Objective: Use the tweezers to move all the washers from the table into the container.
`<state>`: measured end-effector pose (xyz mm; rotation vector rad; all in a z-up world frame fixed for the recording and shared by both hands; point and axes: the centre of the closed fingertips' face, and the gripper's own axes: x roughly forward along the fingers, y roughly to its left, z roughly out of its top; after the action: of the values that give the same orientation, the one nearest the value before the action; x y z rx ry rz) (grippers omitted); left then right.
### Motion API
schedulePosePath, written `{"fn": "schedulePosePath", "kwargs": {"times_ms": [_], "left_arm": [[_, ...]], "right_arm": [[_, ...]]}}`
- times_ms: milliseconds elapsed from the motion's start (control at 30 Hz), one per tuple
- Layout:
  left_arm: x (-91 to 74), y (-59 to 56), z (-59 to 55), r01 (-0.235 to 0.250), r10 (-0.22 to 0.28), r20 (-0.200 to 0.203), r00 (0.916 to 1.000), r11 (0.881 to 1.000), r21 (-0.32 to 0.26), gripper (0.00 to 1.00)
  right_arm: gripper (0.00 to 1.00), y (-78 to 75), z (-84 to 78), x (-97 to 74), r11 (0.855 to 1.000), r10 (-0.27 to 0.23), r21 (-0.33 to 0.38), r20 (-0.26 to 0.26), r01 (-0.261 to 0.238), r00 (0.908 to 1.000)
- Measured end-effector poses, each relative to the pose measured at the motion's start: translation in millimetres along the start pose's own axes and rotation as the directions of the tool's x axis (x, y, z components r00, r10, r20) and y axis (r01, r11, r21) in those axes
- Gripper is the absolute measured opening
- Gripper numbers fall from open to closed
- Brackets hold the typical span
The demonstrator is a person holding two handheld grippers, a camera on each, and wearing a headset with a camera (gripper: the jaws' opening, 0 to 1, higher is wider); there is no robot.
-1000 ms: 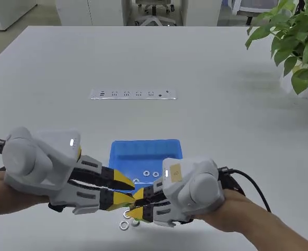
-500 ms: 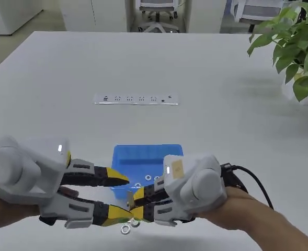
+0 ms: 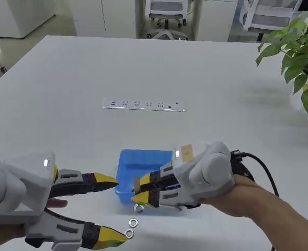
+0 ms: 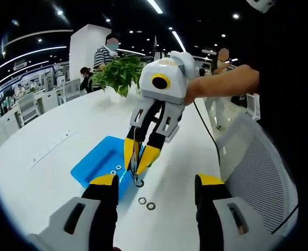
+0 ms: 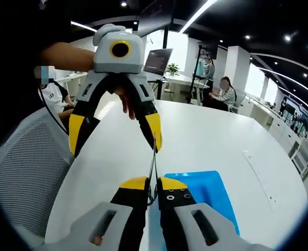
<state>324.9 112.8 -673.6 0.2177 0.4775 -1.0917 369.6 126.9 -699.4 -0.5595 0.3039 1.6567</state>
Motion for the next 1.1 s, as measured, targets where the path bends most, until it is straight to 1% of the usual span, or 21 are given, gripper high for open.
{"fn": "schedulePosePath", "kwargs": {"times_ms": [67,133,200,300,367,633,767,933,1100], "left_arm": [[-0.6,-2.7,0.0,-0.009,0.009,-0.003,1.0,1.0,0.0,0.69],[-1.5,-4.8,0.4,-0.013,0.013,-0.004,0.9999,1.0,-0.004,0.7],[-2.7,-5.9,1.2,-0.02,0.02,0.0,0.9998,1.0,-0.008,0.73],[-5.5,-3.1,-0.5,-0.034,0.034,0.005,0.9994,0.999,-0.01,0.79],[-6.9,-3.4,-0.6,-0.037,0.037,0.005,0.9993,0.999,-0.005,0.79],[-7.9,-4.3,1.8,-0.055,0.055,0.009,0.9984,0.998,-0.005,0.91],[-8.7,-2.3,-0.6,-0.058,0.058,0.008,0.9983,0.998,-0.005,0.94],[-8.1,0.4,-6.1,-0.066,0.066,-0.004,0.9978,0.998,-0.004,0.99],[-8.7,3.3,-9.3,-0.067,0.067,-0.009,0.9977,0.998,-0.008,0.99]], "right_arm": [[0.08,-5.9,1.8,-1.1,1.0,-0.008,0.002,0.009,0.008,0.9999],[0.08,-11.6,1.9,-1.8,1.0,-0.016,-0.004,0.01,0.016,0.9998],[0.08,-17.6,0.9,-2.1,1.0,-0.021,-0.007,0.01,0.021,0.9997],[0.08,-25.7,0.8,-2.6,0.999,-0.031,-0.012,0.011,0.031,0.9995],[0.08,-32.2,0.2,-2.4,0.999,-0.039,-0.015,0.014,0.04,0.9991],[0.08,-52.5,-4.1,1.3,0.998,-0.063,-0.021,0.024,0.064,0.9977],[0.08,-58.1,-8.0,4.9,0.998,-0.064,-0.017,0.026,0.065,0.9976],[0.08,-62.2,-15.6,11.4,0.998,-0.057,-0.019,0.021,0.058,0.9981],[0.08,-65.8,-23.0,17.8,0.999,-0.043,-0.011,0.018,0.043,0.9989]]}}
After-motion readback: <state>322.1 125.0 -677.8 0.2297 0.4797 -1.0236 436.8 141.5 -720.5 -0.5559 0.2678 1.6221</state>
